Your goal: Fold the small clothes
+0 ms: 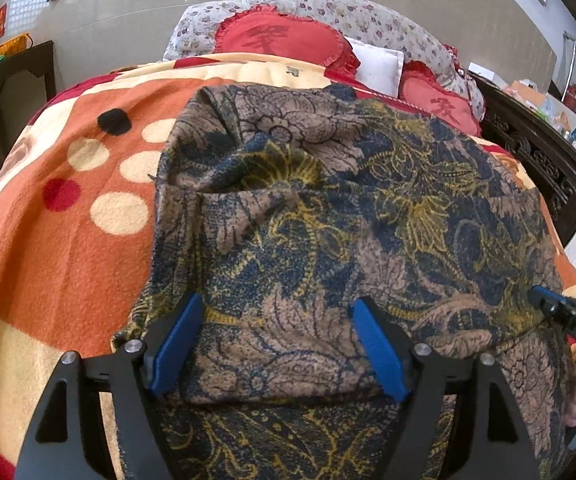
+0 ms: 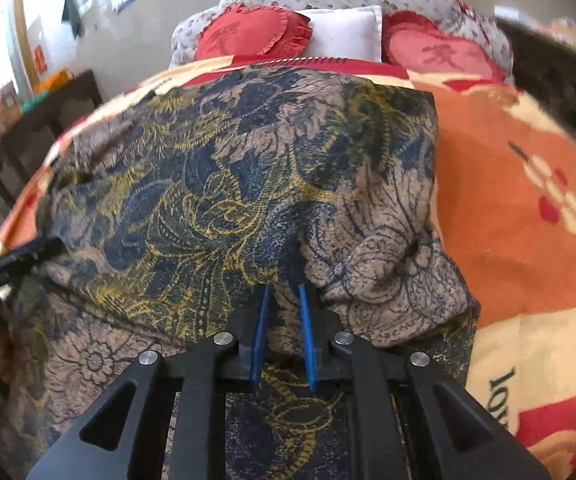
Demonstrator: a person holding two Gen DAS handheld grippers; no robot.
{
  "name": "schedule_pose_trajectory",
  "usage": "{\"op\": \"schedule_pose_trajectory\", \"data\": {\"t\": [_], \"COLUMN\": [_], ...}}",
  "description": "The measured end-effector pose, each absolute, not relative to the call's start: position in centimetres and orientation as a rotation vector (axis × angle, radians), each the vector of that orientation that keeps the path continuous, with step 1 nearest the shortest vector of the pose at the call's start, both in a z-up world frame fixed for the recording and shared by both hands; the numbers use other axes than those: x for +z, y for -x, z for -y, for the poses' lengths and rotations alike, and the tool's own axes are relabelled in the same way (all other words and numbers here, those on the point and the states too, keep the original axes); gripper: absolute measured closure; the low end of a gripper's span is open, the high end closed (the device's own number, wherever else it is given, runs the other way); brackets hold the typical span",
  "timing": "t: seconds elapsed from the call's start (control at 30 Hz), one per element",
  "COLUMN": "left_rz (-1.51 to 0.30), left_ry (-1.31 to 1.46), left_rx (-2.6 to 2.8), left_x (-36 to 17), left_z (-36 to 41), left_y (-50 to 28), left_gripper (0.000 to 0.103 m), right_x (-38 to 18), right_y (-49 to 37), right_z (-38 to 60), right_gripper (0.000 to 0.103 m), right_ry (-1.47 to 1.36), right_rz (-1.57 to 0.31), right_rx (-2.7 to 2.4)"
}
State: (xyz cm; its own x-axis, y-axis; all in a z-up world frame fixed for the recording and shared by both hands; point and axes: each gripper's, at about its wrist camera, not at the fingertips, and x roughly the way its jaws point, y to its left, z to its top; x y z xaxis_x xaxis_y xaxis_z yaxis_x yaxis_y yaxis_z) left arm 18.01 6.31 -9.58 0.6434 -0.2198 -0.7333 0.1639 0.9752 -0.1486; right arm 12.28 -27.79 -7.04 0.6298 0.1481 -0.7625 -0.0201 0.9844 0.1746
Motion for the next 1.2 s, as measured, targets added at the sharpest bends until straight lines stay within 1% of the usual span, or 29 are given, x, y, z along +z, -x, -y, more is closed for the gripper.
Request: {"op": "schedule_pose_trajectory", "data": {"t": [0.1, 0.17, 0.23, 0.33, 0.43, 0.47, 0.53, 0.63, 0.8, 0.9, 0.93, 0.97, 1.13, 1.2], "left_rz": [-0.843, -0.843, -0.844, -0.845, -0.847, -0.847, -0.847, -0.846, -0.846, -0.846, -0.846, -0.846, -0.845, -0.849], "left_ry": [0.076, 0.076, 0.073, 0.067, 0.054, 0.05, 0.053, 0.058, 0.059, 0.06, 0.06, 0.061, 0.062, 0.06], "left_rx": [-0.221, -0.221, -0.22, -0.218, -0.21, -0.208, -0.21, -0.212, -0.212, -0.213, -0.213, -0.213, -0.214, -0.215], "left_x": [-9.6, -9.6, -9.6, -9.6, -9.5, -9.5, -9.5, -9.5, -9.4, -9.5, -9.5, -9.5, -9.4, -9.4], "left_z": [-6.5, -6.5, -6.5, -6.4, -6.2, -6.1, -6.1, -6.1, -6.2, -6.2, -6.2, -6.2, -6.2, -6.2], "left_y": [-18.0, -17.9, -18.0, -17.9, -17.9, -17.9, -17.9, -17.9, -17.8, -17.8, -17.8, -17.8, -17.8, -17.8], "left_gripper": [0.022, 0.022, 0.022, 0.022, 0.022, 0.022, 0.021, 0.022, 0.021, 0.021, 0.021, 0.021, 0.021, 0.021], "right_x": [-4.7, -2.4, -1.5, -2.5, -6.0, -6.6, -6.6, -5.8, -3.8, -5.5, -6.0, -6.0, -5.9, -5.6], "right_y": [-12.2, -12.4, -12.9, -14.6, -15.4, -14.7, -14.3, -13.9, -10.2, -8.3, -8.0, -7.4, -7.5, -7.2], "right_z": [26.2, 23.7, 21.0, 16.8, 14.4, 14.0, 13.9, 14.1, 16.1, 18.5, 18.8, 19.4, 19.3, 19.4], "right_gripper": [0.076, 0.076, 0.076, 0.076, 0.076, 0.075, 0.075, 0.075, 0.074, 0.07, 0.067, 0.066, 0.063, 0.062], "right_ry": [-0.074, -0.066, -0.077, -0.025, 0.054, 0.094, 0.103, 0.097, 0.112, 0.107, 0.091, 0.052, 0.06, 0.046], "right_rz": [-0.875, -0.82, -0.808, -0.849, -0.952, -0.908, -0.879, -0.902, -0.86, -0.924, -0.916, -0.879, -0.882, -0.912], "right_rx": [0.02, 0.063, 0.134, 0.204, 0.231, 0.229, 0.226, 0.221, 0.144, 0.077, 0.078, 0.09, 0.086, 0.085]}}
